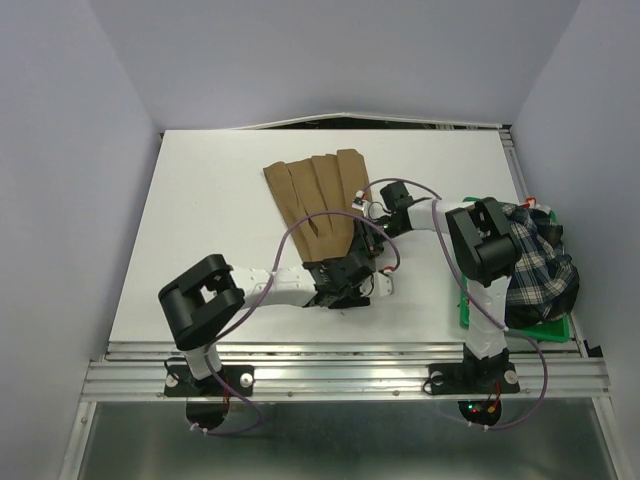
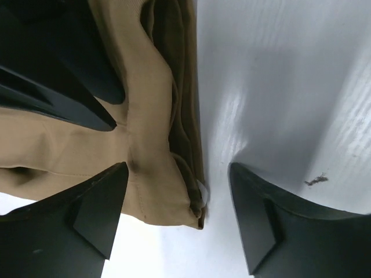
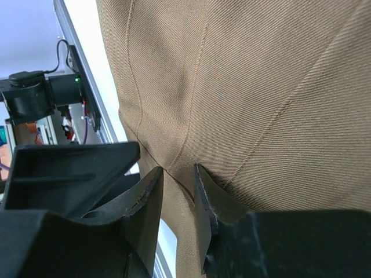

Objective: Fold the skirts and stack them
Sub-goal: Fold the skirt

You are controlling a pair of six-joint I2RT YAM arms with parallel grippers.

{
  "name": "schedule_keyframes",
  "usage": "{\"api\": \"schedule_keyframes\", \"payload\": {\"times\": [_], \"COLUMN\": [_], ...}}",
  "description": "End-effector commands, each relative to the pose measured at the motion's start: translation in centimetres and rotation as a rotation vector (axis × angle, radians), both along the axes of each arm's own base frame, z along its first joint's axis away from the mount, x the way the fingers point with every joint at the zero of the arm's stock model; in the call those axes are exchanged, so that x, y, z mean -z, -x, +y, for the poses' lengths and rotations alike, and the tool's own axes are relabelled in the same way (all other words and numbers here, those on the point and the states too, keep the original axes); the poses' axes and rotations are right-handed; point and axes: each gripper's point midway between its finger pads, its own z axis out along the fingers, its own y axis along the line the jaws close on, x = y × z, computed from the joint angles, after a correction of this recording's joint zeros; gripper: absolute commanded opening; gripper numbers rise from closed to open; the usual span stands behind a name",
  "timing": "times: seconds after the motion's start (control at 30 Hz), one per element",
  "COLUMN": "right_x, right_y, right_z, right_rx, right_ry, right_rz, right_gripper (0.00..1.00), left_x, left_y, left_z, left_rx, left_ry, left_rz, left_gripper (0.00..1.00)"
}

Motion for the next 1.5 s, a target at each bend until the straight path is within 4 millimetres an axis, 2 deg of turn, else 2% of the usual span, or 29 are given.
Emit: {"api": "schedule_keyframes", "payload": {"times": [0.0,0.07,0.17,0.2,0.23,0.27,0.3,0.4,0.53,0.63,0.67,0.7,0.73,0.77,0.9,0.97,1.03,1.13,1.2,1.23,1.3,1.33,1.4,1.47], "right_x": [4.0,4.1,4.1,4.0,3.9,3.9,3.8,3.1,0.5,-3.1,-5.0,-6.3,-7.3,-9.4,-12.3,-12.4,-11.9,-11.1,-10.0,-9.3,-7.0,-6.2,-3.5,-1.6], "right_y": [0.2,0.3,0.6,0.6,0.8,0.8,0.8,0.4,-1.6,-4.6,-6.2,-7.1,-7.9,-9.3,-11.4,-12.3,-12.1,-11.2,-9.6,-9.7,-8.5,-8.4,-6.9,-6.0], "right_z": [-1.1,-1.0,-1.1,-1.1,-1.1,-1.1,-1.1,-1.0,-0.3,0.6,1.3,1.6,1.9,2.5,4.4,5.4,7.2,9.2,11.6,11.6,12.9,12.8,13.3,13.2], "right_rx": [0.022,0.021,0.013,0.012,0.008,0.007,0.006,-0.005,-0.003,0.014,0.02,0.027,0.031,0.038,0.053,0.068,0.039,0.023,-0.027,-0.026,-0.058,-0.059,-0.086,-0.099], "right_ry": [0.119,0.114,0.11,0.109,0.108,0.108,0.107,0.099,0.075,0.051,0.029,0.018,0.007,-0.018,-0.12,-0.178,-0.23,-0.296,-0.327,-0.323,-0.303,-0.295,-0.265,-0.237], "right_rz": [-0.005,0.006,0.012,0.013,0.015,0.015,0.014,-0.013,-0.091,-0.21,-0.271,-0.305,-0.337,-0.389,-0.388,-0.36,-0.343,-0.289,-0.281,-0.275,-0.238,-0.224,-0.194,-0.177], "right_gripper": [0.34,0.34,0.33,0.33,0.33,0.33,0.33,0.32,0.36,0.45,0.47,0.52,0.56,0.59,0.63,0.63,0.62,0.62,0.61,0.61,0.59,0.59,0.58,0.57], "left_x": [-0.2,1.3,1.9,2.8,3.4,3.2,3.8,3.9,1.9,0.6,0.1,-0.4,-1.0,-1.4,-3.4,-4.3,-5.2,-6.3,-7.3,-7.6,-8.1,-8.4,-9.3,-10.1], "left_y": [-1.5,-1.7,-2.9,-3.0,-3.4,-3.7,-3.6,-3.2,-1.0,0.7,1.5,2.3,2.8,3.3,4.3,4.8,5.3,6.0,6.3,6.3,6.6,6.5,6.4,6.2], "left_z": [-1.1,-0.8,-0.9,-0.6,-0.5,-0.5,0.0,0.5,0.1,0.4,0.0,0.4,0.0,0.1,-0.3,-0.6,-0.9,-1.3,-1.4,-1.5,-1.3,-1.3,-1.3,-1.4], "left_rx": [-0.007,-0.009,-0.03,-0.035,-0.03,-0.033,-0.039,-0.025,0.027,0.043,0.058,0.058,0.071,0.074,0.091,0.1,0.108,0.126,0.138,0.139,0.146,0.151,0.156,0.157], "left_ry": [0.013,-0.022,-0.014,-0.037,-0.041,-0.033,-0.055,-0.081,-0.04,-0.033,-0.009,-0.018,0.003,0.008,0.037,0.049,0.067,0.088,0.103,0.107,0.103,0.108,0.119,0.128], "left_rz": [-0.061,-0.063,-0.083,-0.069,-0.04,-0.034,-0.013,0.038,0.136,0.213,0.256,0.281,0.308,0.329,0.376,0.404,0.429,0.463,0.469,0.468,0.478,0.474,0.461,0.441], "left_gripper": [0.72,0.65,0.59,0.5,0.37,0.36,0.22,0.0,0.0,0.0,0.0,0.0,0.0,0.0,0.0,0.0,0.0,0.0,0.0,0.0,0.0,0.0,0.0,0.0]}}
